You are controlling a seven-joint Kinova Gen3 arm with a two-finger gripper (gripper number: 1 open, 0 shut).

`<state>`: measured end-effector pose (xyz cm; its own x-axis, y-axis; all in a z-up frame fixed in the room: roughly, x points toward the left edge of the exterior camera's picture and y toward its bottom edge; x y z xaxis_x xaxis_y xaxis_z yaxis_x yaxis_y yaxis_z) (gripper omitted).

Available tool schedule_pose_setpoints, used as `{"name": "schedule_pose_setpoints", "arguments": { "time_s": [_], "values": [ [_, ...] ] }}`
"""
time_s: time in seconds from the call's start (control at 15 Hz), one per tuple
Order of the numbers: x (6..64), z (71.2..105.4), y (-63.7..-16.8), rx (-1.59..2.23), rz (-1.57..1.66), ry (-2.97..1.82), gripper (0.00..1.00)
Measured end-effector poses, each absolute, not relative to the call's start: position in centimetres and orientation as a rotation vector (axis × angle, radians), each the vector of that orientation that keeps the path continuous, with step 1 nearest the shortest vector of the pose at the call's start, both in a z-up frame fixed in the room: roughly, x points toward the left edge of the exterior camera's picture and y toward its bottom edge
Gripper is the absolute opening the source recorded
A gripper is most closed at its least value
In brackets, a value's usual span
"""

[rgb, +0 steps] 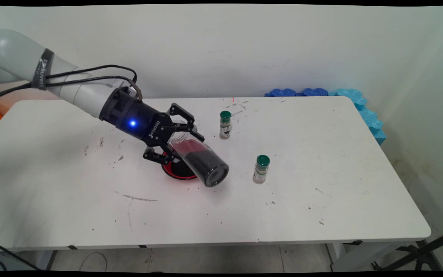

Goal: Pour the black seasoning powder in the red bowl

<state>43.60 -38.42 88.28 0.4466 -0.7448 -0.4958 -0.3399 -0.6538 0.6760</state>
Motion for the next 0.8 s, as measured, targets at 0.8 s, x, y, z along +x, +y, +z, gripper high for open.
{"name": "schedule_pose_setpoints", "arguments": {
  "time_s": [0.8],
  "values": [
    [43.44,87.79,-39.08,2.304,-1.330,-0.527,0.00]
  ]
}}
